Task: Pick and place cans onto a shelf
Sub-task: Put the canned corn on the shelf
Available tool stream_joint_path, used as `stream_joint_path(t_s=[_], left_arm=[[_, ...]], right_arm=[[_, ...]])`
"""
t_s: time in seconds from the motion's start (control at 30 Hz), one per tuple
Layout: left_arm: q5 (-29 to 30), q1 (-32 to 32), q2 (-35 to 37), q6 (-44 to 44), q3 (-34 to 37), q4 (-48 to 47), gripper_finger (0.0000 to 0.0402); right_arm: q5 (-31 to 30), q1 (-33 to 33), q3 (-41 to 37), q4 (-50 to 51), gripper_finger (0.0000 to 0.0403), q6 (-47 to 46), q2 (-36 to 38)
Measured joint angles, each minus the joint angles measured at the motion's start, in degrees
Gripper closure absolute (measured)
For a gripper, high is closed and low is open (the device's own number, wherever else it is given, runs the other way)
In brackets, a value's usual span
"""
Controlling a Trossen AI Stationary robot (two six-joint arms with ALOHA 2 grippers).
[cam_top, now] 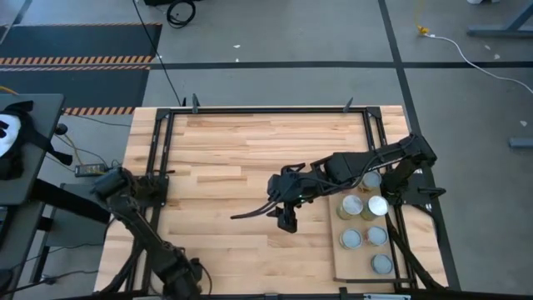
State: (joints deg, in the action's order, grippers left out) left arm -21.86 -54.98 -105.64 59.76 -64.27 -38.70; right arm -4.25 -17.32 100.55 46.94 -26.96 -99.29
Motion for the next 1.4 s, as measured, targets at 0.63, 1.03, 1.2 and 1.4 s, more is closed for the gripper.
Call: stream_joint_path(t_s=[0.63,1.03,1.2,1.4], left_arm=[[18.52,24.51,2.12,-27.36,0.11,1.33,0.0239],[28.56,15.65,13.84,-20.64,0.09,-17.58,0.0239],[31.37,10.0,24.56,-7.75,6.01,-20.97,0.0239],[35.88,4.56,40.38,7.47,18.02,-20.42,0.0239]], right_arm=[[0.37,-5.45,-1.71,0.25,0.0167,16.03,-2.46],[0.37,-10.1,-2.23,-8.21,0.0149,16.12,-13.31],[0.77,-10.0,-2.22,-15.76,0.0166,15.12,-18.22],[0.82,-8.45,1.46,-25.4,0.0178,14.18,-26.21]])
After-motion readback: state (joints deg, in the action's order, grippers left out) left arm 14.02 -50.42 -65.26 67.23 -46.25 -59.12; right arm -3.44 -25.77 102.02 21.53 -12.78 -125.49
